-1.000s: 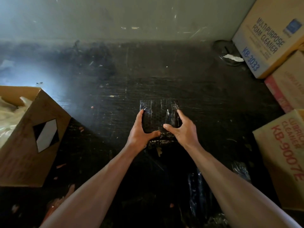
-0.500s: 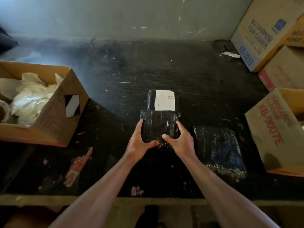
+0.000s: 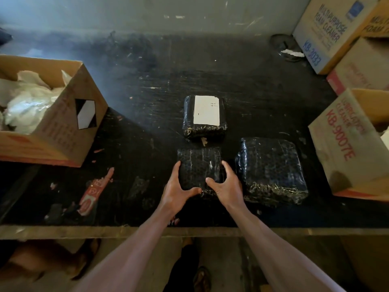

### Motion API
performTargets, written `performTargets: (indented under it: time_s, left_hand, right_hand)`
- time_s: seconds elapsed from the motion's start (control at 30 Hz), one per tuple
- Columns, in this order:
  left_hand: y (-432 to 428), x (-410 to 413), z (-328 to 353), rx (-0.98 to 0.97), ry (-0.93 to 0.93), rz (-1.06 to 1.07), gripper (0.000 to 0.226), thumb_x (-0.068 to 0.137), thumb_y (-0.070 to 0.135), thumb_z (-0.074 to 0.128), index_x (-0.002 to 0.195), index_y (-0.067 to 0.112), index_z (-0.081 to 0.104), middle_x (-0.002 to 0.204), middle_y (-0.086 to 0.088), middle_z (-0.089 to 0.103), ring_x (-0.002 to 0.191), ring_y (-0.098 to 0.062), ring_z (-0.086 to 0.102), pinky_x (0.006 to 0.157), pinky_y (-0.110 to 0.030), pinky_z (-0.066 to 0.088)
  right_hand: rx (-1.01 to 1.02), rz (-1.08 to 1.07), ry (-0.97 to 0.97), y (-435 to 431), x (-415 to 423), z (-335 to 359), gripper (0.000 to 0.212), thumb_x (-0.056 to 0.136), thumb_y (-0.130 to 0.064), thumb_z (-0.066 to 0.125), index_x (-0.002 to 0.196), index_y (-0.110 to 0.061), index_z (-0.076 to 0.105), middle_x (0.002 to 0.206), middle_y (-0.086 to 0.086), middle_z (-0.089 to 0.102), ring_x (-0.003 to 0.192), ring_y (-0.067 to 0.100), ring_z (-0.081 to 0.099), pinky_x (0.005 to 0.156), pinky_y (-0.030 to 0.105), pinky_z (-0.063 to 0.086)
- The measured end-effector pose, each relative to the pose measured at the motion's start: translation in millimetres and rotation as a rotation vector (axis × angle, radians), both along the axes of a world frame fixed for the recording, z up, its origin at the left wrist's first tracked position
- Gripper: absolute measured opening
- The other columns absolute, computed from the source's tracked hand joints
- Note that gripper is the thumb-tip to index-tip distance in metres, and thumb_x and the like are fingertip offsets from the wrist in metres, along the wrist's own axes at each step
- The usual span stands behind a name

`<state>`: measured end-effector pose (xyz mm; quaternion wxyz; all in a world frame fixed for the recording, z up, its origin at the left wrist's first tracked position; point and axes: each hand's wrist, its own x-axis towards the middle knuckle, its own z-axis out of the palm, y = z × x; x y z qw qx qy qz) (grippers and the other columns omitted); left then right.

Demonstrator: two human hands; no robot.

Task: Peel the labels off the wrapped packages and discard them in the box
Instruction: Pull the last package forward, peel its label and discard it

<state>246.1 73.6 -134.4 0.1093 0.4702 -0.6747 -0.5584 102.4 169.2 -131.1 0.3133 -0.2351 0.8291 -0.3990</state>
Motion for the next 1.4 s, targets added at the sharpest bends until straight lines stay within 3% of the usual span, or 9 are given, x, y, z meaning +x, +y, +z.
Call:
performTargets:
  time_s: [0.23, 0.4, 0.73, 1.07, 1.27, 1.4]
  left_hand:
    - [-4, 0, 3, -0.062, -0.025, 0.020, 0.116, 0.070, 0.037, 0.089, 0.158, 0.031, 0.013, 0.159, 0.003, 0.030, 0.144, -0.016, 0.031, 0.115, -0.044, 0.034]
    - [-12, 1, 11, -0.047, 0.039, 0.047, 0.109, 0.075, 0.033, 0.086, 0.158, 0.030, 0.014, 0.161, 0.000, 0.027, 0.146, -0.015, 0.025, 0.115, -0.035, 0.027]
    - [-31, 3, 26, -0.037, 0.082, 0.087, 0.097, 0.083, 0.032, 0.079, 0.158, 0.031, 0.016, 0.164, -0.001, 0.021, 0.148, -0.020, 0.023, 0.116, -0.036, 0.026]
    - [-101, -56, 38, -0.063, 0.107, 0.121, 0.090, 0.089, 0.032, 0.073, 0.158, 0.029, 0.017, 0.163, 0.000, 0.022, 0.148, -0.015, 0.022, 0.118, -0.037, 0.024]
    - [-147, -103, 32, -0.111, 0.027, 0.079, 0.095, 0.085, 0.034, 0.077, 0.158, 0.028, 0.016, 0.163, 0.001, 0.024, 0.147, -0.016, 0.025, 0.117, -0.040, 0.025]
    - [-169, -128, 26, -0.111, 0.007, -0.014, 0.095, 0.085, 0.031, 0.077, 0.157, 0.032, 0.016, 0.156, 0.006, 0.036, 0.141, -0.018, 0.037, 0.112, -0.042, 0.033]
  right_hand:
    - [0.012, 0.022, 0.073, 3, 1, 4, 0.091, 0.085, -0.039, 0.077, 0.158, -0.020, 0.027, 0.159, 0.003, 0.040, 0.145, 0.019, 0.038, 0.116, 0.037, 0.034]
    - [-0.013, 0.034, 0.160, 1, 4, 13, 0.092, 0.084, -0.041, 0.077, 0.157, -0.017, 0.027, 0.161, 0.003, 0.035, 0.147, 0.019, 0.034, 0.117, 0.035, 0.032]
    - [-0.085, 0.044, 0.186, -11, -5, 35, 0.082, 0.088, -0.044, 0.072, 0.156, -0.018, 0.032, 0.159, -0.001, 0.038, 0.145, 0.014, 0.036, 0.109, 0.022, 0.028]
    - [-0.110, 0.006, 0.166, -67, -62, 51, 0.076, 0.092, -0.046, 0.066, 0.155, -0.018, 0.035, 0.158, 0.001, 0.040, 0.145, 0.016, 0.037, 0.114, 0.030, 0.031]
    - [-0.041, -0.009, 0.185, -119, -120, 47, 0.067, 0.095, -0.042, 0.063, 0.153, -0.018, 0.038, 0.155, 0.002, 0.045, 0.142, 0.017, 0.042, 0.116, 0.039, 0.037]
    - [0.035, 0.017, 0.242, -161, -157, 42, 0.062, 0.095, -0.039, 0.064, 0.149, -0.015, 0.046, 0.149, 0.005, 0.051, 0.134, 0.017, 0.051, 0.110, 0.038, 0.044]
